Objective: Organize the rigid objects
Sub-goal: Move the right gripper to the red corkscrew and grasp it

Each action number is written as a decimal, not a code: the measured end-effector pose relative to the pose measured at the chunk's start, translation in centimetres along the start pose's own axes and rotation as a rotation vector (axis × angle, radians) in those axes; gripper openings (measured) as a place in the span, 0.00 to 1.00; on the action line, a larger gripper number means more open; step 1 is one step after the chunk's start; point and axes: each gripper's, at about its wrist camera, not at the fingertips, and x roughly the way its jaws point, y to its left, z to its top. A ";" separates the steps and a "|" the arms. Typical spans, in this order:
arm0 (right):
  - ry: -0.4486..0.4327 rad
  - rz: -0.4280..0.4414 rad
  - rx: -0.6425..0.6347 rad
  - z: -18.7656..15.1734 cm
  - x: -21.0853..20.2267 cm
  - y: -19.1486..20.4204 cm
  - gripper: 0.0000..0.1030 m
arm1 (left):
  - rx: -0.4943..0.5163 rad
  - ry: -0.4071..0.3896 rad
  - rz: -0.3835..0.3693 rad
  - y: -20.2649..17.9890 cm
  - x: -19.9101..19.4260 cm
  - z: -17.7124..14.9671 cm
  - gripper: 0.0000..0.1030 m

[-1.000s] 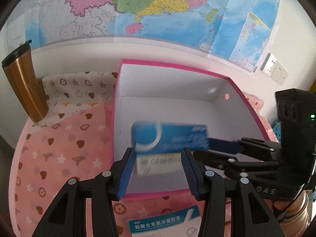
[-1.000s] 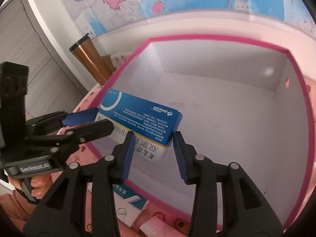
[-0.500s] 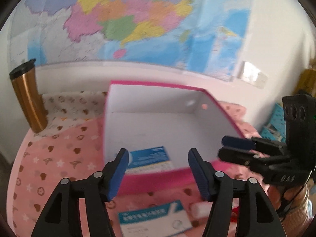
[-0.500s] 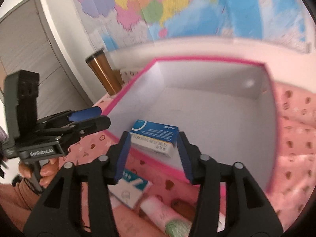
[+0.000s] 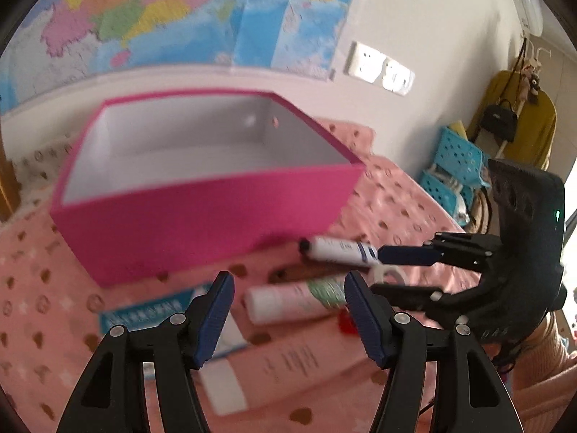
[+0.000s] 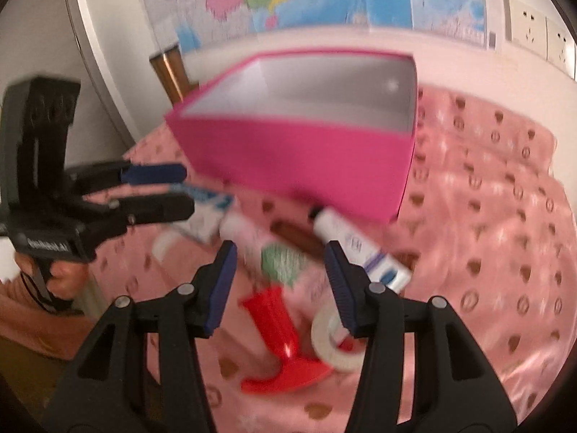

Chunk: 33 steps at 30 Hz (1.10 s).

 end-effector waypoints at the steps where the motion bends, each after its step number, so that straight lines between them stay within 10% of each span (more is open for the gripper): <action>1: 0.014 0.000 -0.010 -0.4 0.2 0.1 0.51 | -0.001 0.010 0.000 -0.1 0.3 -0.3 0.63; 33: 0.056 0.031 -0.029 -2.2 0.9 0.5 0.36 | -0.025 0.076 -0.106 -1.2 1.0 -2.8 0.63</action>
